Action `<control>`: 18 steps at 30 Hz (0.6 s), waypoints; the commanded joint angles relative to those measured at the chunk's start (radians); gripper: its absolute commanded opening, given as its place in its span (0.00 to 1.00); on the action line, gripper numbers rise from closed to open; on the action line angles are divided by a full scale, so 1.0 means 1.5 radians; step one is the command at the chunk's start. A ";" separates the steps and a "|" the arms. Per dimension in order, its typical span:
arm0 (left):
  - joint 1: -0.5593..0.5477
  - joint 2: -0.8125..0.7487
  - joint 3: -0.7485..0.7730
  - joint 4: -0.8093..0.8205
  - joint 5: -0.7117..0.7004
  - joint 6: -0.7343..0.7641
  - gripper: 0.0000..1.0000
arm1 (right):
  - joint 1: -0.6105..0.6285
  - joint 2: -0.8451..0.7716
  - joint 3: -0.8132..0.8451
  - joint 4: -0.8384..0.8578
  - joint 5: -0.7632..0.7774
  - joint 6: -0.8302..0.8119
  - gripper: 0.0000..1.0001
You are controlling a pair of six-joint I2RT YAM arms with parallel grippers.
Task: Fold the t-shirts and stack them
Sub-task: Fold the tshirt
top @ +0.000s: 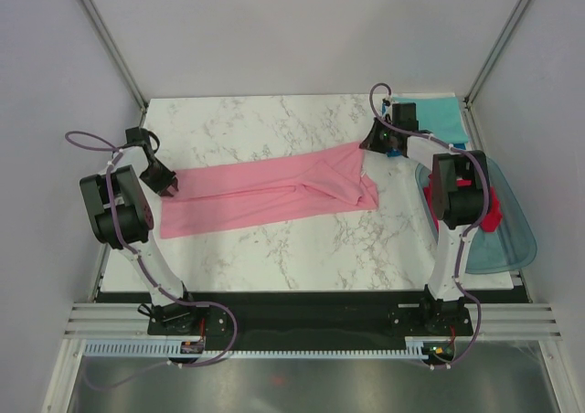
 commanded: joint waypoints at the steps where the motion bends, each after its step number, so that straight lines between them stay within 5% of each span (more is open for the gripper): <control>1: 0.006 0.036 0.001 0.014 -0.068 0.009 0.34 | -0.008 0.006 0.033 0.101 -0.023 0.013 0.00; 11: 0.005 0.035 0.003 0.013 -0.069 0.010 0.35 | -0.009 0.038 0.059 0.088 -0.006 0.013 0.09; 18: 0.005 -0.008 0.025 0.004 -0.021 0.004 0.39 | -0.008 0.011 0.123 -0.050 0.013 0.006 0.35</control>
